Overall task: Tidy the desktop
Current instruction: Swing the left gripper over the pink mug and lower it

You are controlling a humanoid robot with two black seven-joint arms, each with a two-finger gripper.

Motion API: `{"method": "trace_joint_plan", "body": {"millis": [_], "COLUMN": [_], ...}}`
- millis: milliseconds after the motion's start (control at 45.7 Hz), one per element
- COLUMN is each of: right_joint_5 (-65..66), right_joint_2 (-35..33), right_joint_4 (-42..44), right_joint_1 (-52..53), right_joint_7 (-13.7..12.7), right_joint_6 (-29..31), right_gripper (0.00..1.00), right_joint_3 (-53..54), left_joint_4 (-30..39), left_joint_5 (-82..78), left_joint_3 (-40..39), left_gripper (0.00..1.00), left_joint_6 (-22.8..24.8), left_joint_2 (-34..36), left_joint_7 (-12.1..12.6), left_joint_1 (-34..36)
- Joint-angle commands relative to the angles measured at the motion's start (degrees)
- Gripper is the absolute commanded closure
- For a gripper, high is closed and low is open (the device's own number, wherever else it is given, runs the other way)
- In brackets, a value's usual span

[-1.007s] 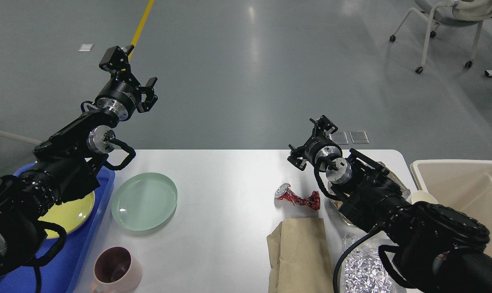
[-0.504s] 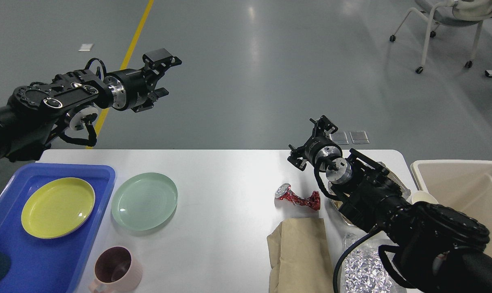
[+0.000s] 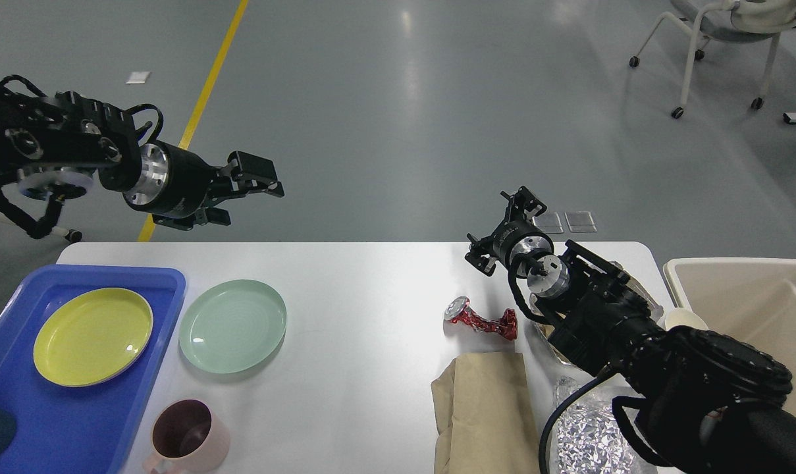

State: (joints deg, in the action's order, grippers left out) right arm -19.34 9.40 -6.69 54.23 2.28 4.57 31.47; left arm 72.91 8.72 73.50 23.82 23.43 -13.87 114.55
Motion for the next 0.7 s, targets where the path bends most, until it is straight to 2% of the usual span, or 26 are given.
{"method": "trace_joint_plan", "body": {"millis": [0,131,285,394,547,679], "right_joint_5": [0.0,0.0,0.0,0.0,0.0,0.0], "right_joint_2": [0.0,0.0,0.0,0.0,0.0,0.0], "right_joint_4": [0.01,0.01,0.01,0.01,0.01,0.01], "right_joint_1": [0.0,0.0,0.0,0.0,0.0,0.0], "right_joint_7": [0.0,0.0,0.0,0.0,0.0,0.0], "right_joint_6": [0.0,0.0,0.0,0.0,0.0,0.0], "right_gripper": [0.0,0.0,0.0,0.0,0.0,0.0], "right_joint_3": [0.0,0.0,0.0,0.0,0.0,0.0], "left_joint_4": [4.6,9.69,14.89,17.0,18.93,20.07], "left_joint_5": [-2.91,-5.82,-6.17,-7.04,-12.05,-14.87], "left_joint_3": [5.33,9.46,13.59,15.88,18.78,21.42], "left_gripper": [0.0,0.0,0.0,0.0,0.0,0.0], "left_joint_6": [6.58,10.63,10.99,11.43,15.73,17.49], "left_joint_2": [0.04,-0.05,0.04,-0.05,-0.22,-0.49], "left_joint_7": [-0.02,-0.11,-0.11,-0.02,-0.02,0.07], "left_joint_1": [5.68,9.81,13.68,16.14,18.6,18.52]}}
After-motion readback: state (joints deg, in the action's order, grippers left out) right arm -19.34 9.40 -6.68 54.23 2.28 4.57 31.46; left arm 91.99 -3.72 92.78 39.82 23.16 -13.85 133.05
